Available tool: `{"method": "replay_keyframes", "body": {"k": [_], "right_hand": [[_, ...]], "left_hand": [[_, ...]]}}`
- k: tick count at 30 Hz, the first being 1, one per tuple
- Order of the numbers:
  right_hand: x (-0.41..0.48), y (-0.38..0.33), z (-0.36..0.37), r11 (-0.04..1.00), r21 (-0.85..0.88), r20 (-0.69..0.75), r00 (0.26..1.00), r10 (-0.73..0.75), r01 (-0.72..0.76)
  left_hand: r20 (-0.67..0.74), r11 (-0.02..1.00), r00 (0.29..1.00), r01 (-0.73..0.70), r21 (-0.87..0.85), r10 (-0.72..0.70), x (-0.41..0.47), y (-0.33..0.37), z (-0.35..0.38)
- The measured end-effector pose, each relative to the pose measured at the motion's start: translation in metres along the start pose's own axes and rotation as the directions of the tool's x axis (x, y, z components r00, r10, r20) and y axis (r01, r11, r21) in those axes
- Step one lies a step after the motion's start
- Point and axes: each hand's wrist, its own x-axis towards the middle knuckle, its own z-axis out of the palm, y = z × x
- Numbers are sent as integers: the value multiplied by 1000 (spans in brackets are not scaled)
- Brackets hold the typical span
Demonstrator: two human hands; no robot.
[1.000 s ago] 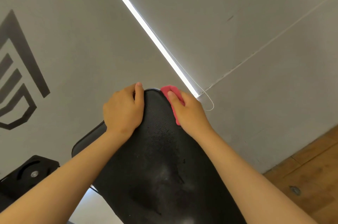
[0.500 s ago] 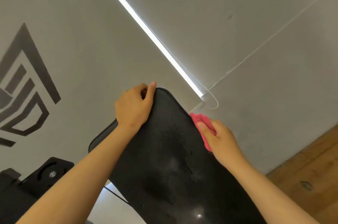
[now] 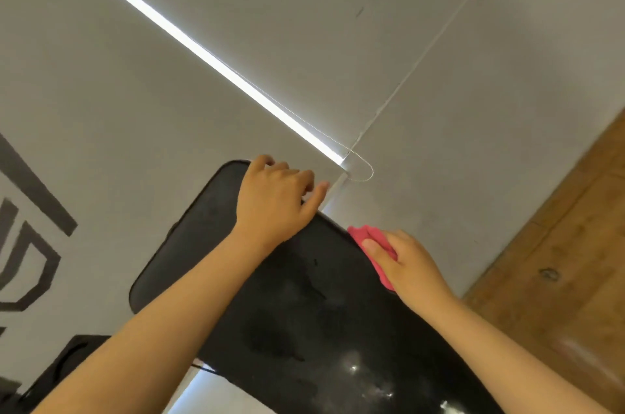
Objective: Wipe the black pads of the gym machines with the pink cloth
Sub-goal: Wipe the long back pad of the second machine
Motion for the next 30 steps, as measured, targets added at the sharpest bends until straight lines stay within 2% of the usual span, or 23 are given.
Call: {"method": "replay_keyframes", "body": {"k": [2,7,11,13,16,19,22,28,30], "right_hand": [[-11,18,-7,1000,-11,-18,1000,17,-17],[-21,36,-14,996,-51,-25,997,77,-78],[7,0,-1,997,62,-106,993,51,-45],[25,-23,8,997,76,-110,994,-8,17],[39,-30,14,1000,21,-22,1000,0,1],[30,-7,1,992,81,64,994,87,-92],[8,24,-13,977,127,79,984,162,-171],[-26,64,-26,970,-13,37,969,245,-244],[-25,64,-26,970,-84,29,972,231,-228]], "left_hand": [[-40,1000,999,3,11,-3,2,2,1],[-17,998,1000,-25,58,26,3,4,4],[-58,999,998,-27,41,30,0,2,8],[-66,999,997,-27,39,29,0,3,9],[-68,999,997,-26,35,28,1,2,10],[-96,1000,995,-20,16,22,0,1,11],[-118,1000,993,-24,-1,24,1,1,11],[-116,1000,993,-29,8,30,-1,2,10],[-117,999,993,-31,6,32,-1,2,10]]}}
